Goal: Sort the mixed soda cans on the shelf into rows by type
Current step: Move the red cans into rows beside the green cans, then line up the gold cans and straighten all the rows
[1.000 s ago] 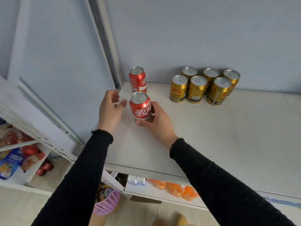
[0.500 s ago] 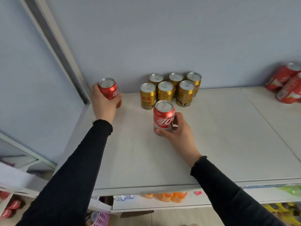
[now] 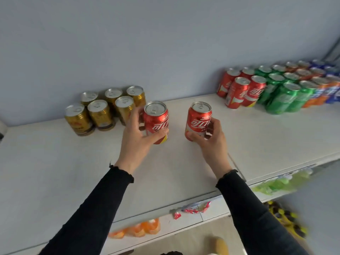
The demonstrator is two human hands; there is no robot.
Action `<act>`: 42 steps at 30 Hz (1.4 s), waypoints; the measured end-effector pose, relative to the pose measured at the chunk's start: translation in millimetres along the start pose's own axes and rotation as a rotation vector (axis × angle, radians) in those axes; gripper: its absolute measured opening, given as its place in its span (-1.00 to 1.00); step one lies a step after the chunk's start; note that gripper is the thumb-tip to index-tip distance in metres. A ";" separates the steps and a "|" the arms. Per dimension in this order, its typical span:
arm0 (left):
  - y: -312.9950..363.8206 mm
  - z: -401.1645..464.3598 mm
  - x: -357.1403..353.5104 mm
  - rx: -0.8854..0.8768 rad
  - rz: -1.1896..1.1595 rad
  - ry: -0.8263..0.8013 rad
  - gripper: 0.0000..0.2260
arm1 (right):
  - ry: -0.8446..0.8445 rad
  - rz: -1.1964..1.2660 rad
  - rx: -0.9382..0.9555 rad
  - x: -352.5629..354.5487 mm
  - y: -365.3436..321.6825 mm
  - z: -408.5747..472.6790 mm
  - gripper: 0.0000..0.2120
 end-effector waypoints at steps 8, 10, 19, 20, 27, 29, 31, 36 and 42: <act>36.3 24.4 -197.7 0.054 -0.035 -0.090 -0.40 | 0.087 -0.141 0.009 174.2 71.8 79.9 -0.43; 43.3 34.3 -237.6 0.070 -0.019 -0.111 -0.39 | 0.087 -0.159 0.009 196.8 84.9 100.0 -0.43; 47.6 83.9 -319.1 0.102 0.150 -0.087 -0.31 | 0.099 -0.109 0.036 207.4 104.6 150.2 -0.41; 46.8 85.9 -321.1 0.109 0.151 -0.083 -0.31 | 0.101 -0.113 0.032 206.6 105.7 151.3 -0.41; 39.9 78.5 -326.7 0.108 0.172 -0.046 -0.31 | 0.100 -0.217 0.096 211.2 110.8 148.4 -0.43; 40.3 78.7 -329.0 0.105 0.177 -0.035 -0.33 | 0.108 -0.244 0.118 210.6 109.1 149.9 -0.45; 41.2 80.4 -331.6 0.102 0.175 -0.032 -0.34 | 0.119 -0.267 0.140 208.5 107.2 151.3 -0.47; 40.9 79.1 -335.2 0.118 0.166 -0.026 -0.33 | 0.152 -0.255 0.182 207.3 104.7 151.4 -0.52; 41.8 57.5 -306.4 0.126 0.244 -0.046 -0.32 | 0.149 -0.212 0.400 200.0 82.4 134.0 -0.68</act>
Point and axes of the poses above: each hand's wrist, its own z-axis towards the middle knuckle, its own x-axis out of the back of the hand, y = z × x, the point moved 3 cm from there along z, towards the middle knuckle, and after that the axes turned 5 degrees about x, right-handed, at the moved point
